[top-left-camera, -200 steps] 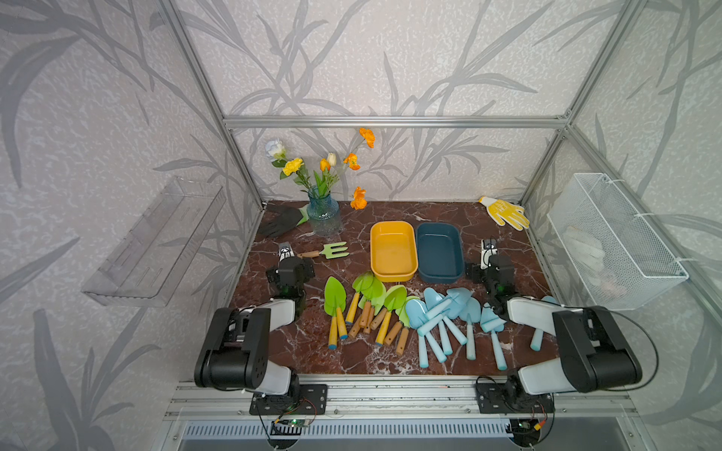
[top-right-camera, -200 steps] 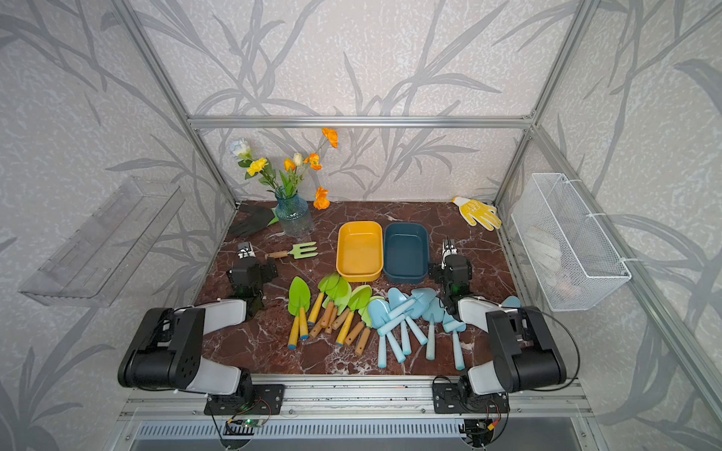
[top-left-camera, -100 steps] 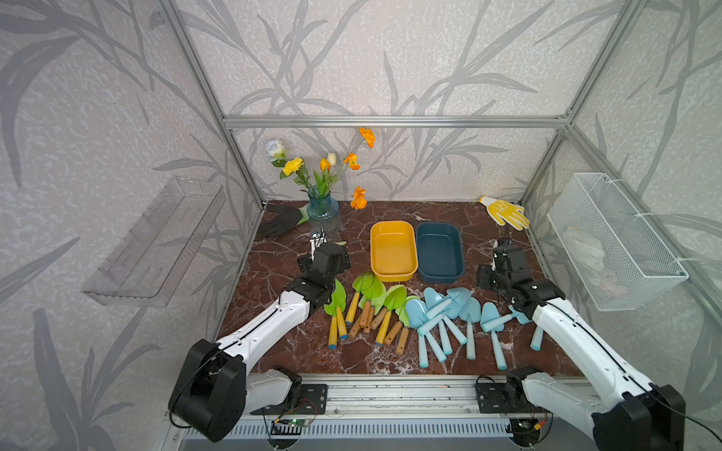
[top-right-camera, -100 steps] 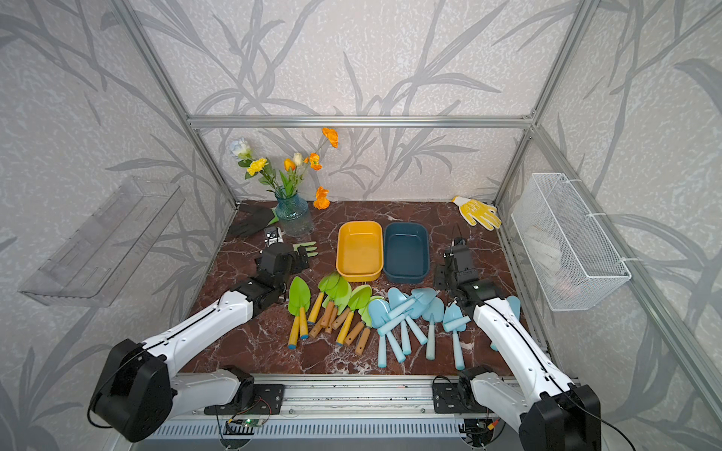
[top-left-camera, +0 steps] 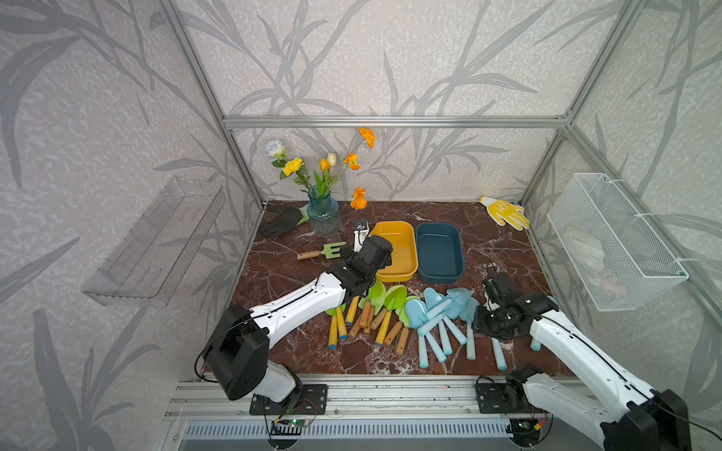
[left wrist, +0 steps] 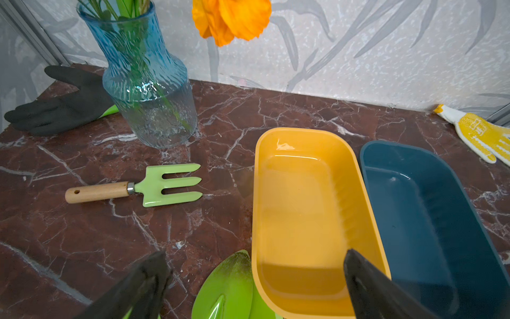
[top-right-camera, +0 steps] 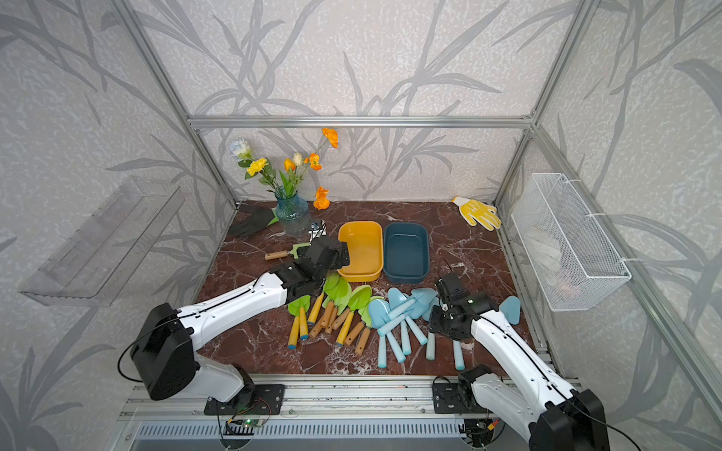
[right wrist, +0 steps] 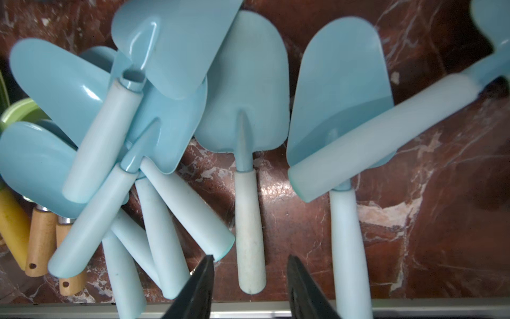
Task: Sort the small shovels by color and place them into the storage box
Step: Pick up the shovel from the center of the board.
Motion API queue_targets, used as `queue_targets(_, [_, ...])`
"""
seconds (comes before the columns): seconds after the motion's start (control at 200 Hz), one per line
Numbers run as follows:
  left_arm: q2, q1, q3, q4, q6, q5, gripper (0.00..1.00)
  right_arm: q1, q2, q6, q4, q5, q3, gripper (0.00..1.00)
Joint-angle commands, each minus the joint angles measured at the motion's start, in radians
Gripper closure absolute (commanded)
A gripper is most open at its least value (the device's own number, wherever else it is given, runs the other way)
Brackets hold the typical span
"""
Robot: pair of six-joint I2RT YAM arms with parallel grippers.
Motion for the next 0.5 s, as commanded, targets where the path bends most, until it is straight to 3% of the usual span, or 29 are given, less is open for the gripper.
queue_targets(0.0, [0.016,-0.01,0.019,-0.054,-0.015,0.002,0.0,0.013,0.016,0.04,-0.01,-0.011,-0.016,0.55])
queue_targets(0.495, [0.003,-0.015,0.004,-0.082,-0.07,0.02,0.0,0.029,0.207,0.086,0.181,0.0,-0.067,0.57])
